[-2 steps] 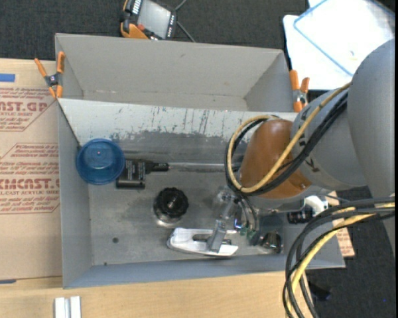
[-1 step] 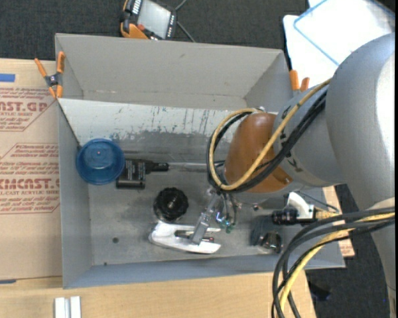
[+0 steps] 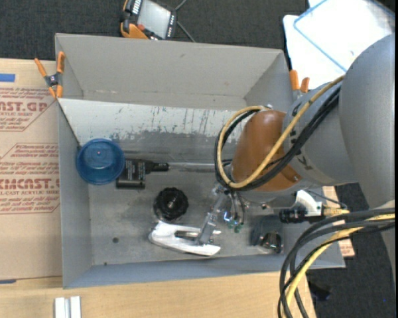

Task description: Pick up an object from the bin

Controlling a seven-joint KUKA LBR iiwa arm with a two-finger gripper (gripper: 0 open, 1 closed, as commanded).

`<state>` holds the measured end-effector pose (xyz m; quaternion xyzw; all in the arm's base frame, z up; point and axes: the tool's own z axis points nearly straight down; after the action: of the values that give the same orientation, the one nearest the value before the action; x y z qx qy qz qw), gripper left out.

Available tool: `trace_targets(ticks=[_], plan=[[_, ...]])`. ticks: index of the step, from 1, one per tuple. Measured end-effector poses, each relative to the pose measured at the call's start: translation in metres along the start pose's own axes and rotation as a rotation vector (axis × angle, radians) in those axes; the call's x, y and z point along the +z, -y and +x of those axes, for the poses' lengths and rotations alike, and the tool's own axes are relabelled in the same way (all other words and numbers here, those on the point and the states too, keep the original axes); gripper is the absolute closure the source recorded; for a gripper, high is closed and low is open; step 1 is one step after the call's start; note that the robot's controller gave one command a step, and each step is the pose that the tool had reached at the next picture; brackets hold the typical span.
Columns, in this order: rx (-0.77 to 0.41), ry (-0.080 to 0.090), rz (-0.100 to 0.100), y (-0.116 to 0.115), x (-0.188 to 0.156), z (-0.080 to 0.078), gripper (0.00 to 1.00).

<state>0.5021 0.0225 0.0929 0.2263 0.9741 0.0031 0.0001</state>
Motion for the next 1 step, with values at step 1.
trace_targets(ticks=[1], plan=[[-0.056, 0.004, -0.002, 0.0085, -0.0063, -0.0085, 0.0]])
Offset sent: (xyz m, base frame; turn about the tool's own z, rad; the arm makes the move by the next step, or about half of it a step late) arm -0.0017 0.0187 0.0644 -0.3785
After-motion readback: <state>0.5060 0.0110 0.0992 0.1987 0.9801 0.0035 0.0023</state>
